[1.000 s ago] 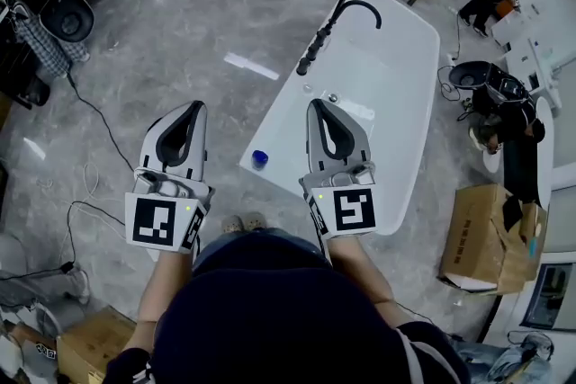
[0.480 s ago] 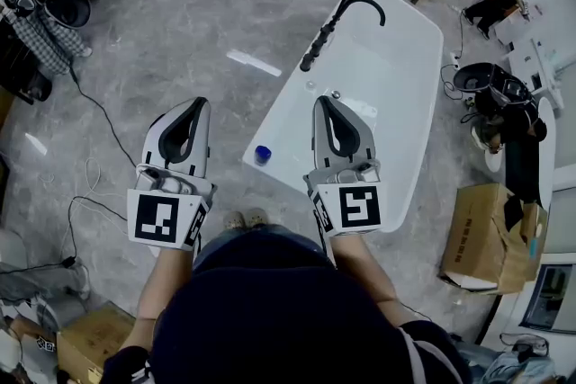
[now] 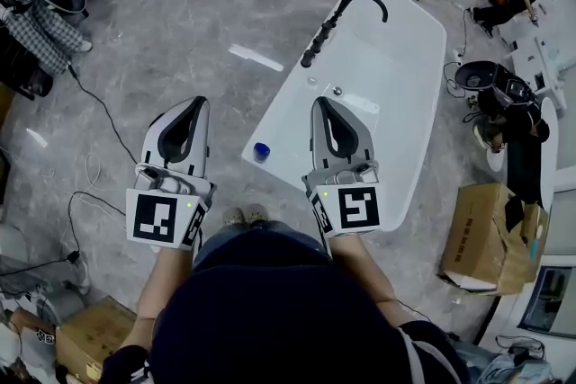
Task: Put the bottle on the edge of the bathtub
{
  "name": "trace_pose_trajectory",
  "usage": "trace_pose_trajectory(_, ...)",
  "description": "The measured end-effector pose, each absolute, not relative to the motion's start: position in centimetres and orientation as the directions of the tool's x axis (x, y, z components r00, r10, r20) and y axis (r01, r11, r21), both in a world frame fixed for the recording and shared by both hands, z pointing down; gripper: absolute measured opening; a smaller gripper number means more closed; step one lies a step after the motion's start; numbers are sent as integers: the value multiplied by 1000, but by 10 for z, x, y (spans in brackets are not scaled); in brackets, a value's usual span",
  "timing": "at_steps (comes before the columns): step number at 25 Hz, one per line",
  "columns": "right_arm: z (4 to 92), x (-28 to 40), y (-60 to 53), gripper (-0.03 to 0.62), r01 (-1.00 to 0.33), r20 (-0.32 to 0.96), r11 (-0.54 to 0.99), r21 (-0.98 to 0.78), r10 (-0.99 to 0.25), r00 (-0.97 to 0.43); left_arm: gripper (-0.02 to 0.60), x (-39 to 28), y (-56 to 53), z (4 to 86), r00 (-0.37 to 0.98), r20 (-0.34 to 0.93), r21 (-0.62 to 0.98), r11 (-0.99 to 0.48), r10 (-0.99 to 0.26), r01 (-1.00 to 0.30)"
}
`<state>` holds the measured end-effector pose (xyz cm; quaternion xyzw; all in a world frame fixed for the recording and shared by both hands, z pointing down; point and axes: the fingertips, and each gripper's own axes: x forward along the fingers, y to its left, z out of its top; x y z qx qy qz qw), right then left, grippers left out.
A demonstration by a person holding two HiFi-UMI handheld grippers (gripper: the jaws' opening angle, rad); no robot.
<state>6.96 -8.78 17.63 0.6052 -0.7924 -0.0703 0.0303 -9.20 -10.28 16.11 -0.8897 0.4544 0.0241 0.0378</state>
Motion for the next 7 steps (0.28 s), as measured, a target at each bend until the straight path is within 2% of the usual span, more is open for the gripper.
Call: trace_pose_trajectory(7,191,78,-85,28,-948,-39,286,138,-955,-294,23,-79,-93,175,575,-72,-47,-573,-815,-818)
